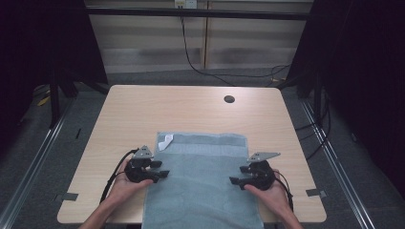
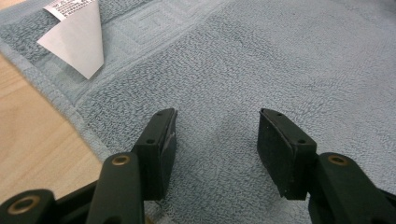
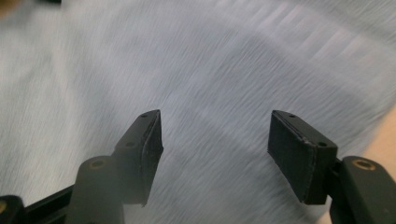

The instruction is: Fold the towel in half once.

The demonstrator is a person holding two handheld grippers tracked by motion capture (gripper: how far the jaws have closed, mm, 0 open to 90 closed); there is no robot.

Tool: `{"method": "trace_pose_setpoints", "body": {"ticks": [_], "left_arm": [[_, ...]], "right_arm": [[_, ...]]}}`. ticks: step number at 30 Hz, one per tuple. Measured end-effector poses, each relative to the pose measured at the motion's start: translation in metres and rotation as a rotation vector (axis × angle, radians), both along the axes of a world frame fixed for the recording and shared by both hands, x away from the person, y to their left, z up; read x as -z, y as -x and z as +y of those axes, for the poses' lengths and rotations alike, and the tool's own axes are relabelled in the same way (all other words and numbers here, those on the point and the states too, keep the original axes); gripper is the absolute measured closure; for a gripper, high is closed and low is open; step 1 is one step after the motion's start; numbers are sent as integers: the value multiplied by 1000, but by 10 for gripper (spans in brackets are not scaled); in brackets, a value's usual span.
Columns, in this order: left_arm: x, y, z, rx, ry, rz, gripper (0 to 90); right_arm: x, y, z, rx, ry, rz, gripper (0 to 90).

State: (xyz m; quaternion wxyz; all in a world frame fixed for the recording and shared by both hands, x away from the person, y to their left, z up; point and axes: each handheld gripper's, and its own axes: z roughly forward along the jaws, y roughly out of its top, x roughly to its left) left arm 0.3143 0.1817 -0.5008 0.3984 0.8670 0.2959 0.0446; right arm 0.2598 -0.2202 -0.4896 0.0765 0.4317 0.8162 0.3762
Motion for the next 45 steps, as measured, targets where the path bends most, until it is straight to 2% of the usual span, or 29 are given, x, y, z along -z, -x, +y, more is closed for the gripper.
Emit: {"method": "trace_pose_setpoints", "body": {"ticks": [3,5,8,9,12,14,17,20,22,24,25,26,28,29,31,33,34,36,38,39,40,41,42,44,45], "left_arm": [[2,0,1,-5,17,-6,473],[2,1,1,-4,21,-18,471],[3,0,1,-2,28,-11,467],[3,0,1,-2,28,-11,467],[3,0,1,-2,34,-6,462],[3,-1,2,2,35,-3,462],[3,-1,3,7,39,-2,462],[3,-2,3,7,37,1,462],[2,-2,3,2,37,10,461],[0,-6,2,-17,46,20,444],[-2,-9,1,-25,51,22,434],[-4,-12,1,-36,50,13,431],[-9,-20,1,-71,82,-5,419],[-10,-24,1,-76,80,6,418],[-12,-31,0,-96,79,-9,411],[-15,-43,-1,-114,75,-5,407],[-15,-48,0,-132,80,-25,400],[-16,-60,1,-168,77,-43,396],[-15,-72,2,-194,87,-42,388],[-13,-80,2,-220,107,-42,385],[-12,-85,2,-230,121,-17,380],[-10,-89,0,-238,100,-19,362],[-8,-90,-1,-235,97,-27,351],[-4,-90,-3,-226,115,-3,351],[-2,-89,-5,-217,96,-8,346]], "right_arm": [[-8,-21,-10,25,-56,-29,340],[-11,-39,-17,45,-61,-54,340],[-10,-70,-25,86,-95,-42,330],[-10,-77,-26,96,-96,-52,330],[-4,-99,-27,130,-85,-84,325],[4,-109,-25,161,-94,-84,319],[18,-119,-20,169,-22,-54,293],[20,-120,-19,171,-22,-76,294],[21,-115,-12,155,42,-112,296],[21,-111,-7,142,86,-128,303],[20,-110,-5,129,104,-128,347],[19,-109,-6,130,105,-121,448],[18,-109,-8,114,91,-122,598],[18,-109,-8,116,86,-118,656],[17,-109,-9,109,70,-108,729],[18,-108,-9,102,45,-100,795],[19,-108,-9,104,34,-96,810],[19,-107,-8,101,43,-102,821],[18,-106,-5,93,51,-102,823],[18,-105,-4,91,52,-100,823],[18,-104,-3,86,49,-97,823],[17,-104,-3,81,54,-95,823],[17,-103,-2,83,51,-97,823],[18,-103,-3,82,43,-103,822],[19,-103,-3,87,36,-100,822]]}}
